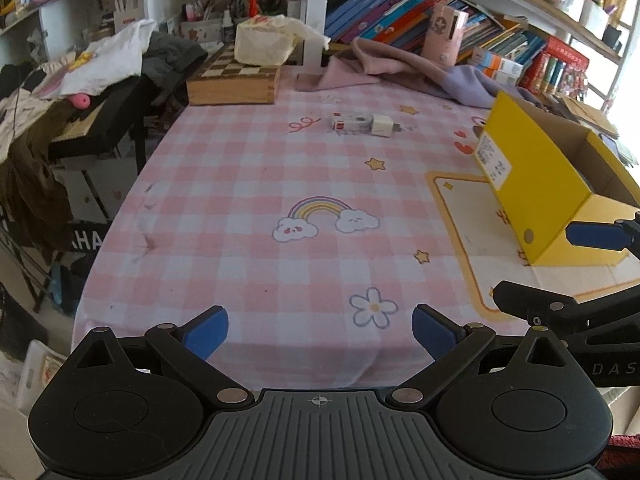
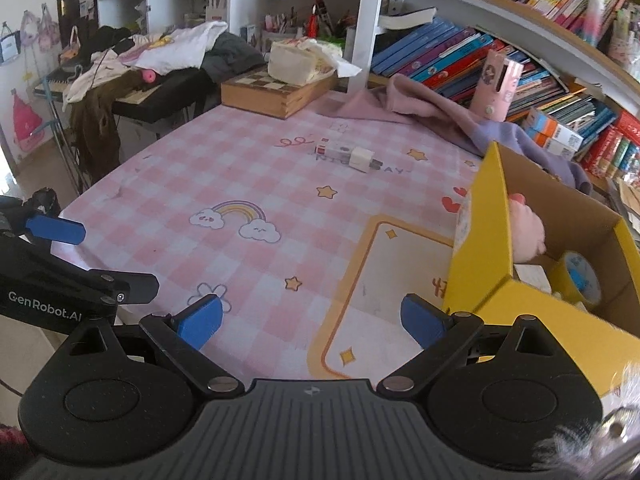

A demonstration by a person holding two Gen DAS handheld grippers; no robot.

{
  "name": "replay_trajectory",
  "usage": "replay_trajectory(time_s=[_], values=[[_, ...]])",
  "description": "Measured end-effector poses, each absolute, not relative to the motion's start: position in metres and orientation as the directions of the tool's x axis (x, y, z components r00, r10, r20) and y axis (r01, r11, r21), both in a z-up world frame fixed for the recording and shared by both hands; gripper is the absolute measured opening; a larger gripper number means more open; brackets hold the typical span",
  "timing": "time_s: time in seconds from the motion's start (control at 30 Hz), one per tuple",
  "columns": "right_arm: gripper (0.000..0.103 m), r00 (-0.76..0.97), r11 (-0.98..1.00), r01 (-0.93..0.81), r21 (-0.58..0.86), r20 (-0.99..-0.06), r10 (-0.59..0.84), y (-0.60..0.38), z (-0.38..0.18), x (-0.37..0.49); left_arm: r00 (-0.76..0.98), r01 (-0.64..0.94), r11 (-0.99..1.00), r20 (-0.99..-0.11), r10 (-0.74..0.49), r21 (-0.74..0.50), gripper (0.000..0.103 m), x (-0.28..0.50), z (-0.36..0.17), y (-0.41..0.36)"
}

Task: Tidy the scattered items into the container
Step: 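Move both tools toward the white plug and small white box on the table, then grasp the white plug with the right tool while the left tool grasps the small white box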

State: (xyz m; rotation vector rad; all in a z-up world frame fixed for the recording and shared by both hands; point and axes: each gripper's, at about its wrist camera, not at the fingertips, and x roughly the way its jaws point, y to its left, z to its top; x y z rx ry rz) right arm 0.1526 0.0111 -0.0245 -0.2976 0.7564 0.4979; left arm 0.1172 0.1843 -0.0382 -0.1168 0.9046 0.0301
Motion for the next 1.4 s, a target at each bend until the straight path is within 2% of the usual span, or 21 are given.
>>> replay_trajectory(time_s=[0.6, 0.83, 1.1, 1.27, 1.4], values=[[0.093, 0.618, 0.884, -0.467, 0.001, -0.715, 0.327, 0.036, -0.029, 0.275, 0.622, -0.112, 0.991, -0.783, 0.013, -0.073, 0.1, 0.215, -0.045, 0.211], [0.085, 0.624, 0.916, -0.397, 0.06, -0.714, 0.317, 0.043, -0.034, 0.332, 0.63, -0.106, 0.993, -0.776, 0.027, -0.051, 0.1, 0.248, -0.047, 0.213], [0.083, 0.608, 0.946, -0.319, 0.06, -0.753, 0.252, 0.064, -0.059, 0.396, 0.626, -0.101, 0.995, -0.778, 0.049, -0.019, 0.1, 0.278, -0.052, 0.213], [0.07, 0.615, 0.958, -0.284, 0.048, -0.757, 0.22, 0.071, -0.075, 0.418, 0.633, -0.098, 0.995, -0.772, 0.063, 0.001, 0.1, 0.294, -0.054, 0.213], [0.067, 0.609, 0.959, -0.277, 0.053, -0.763, 0.218, 0.073, -0.083, 0.429, 0.632, -0.102, 0.995, -0.772, 0.065, 0.0, 0.1, 0.305, -0.06, 0.213]])
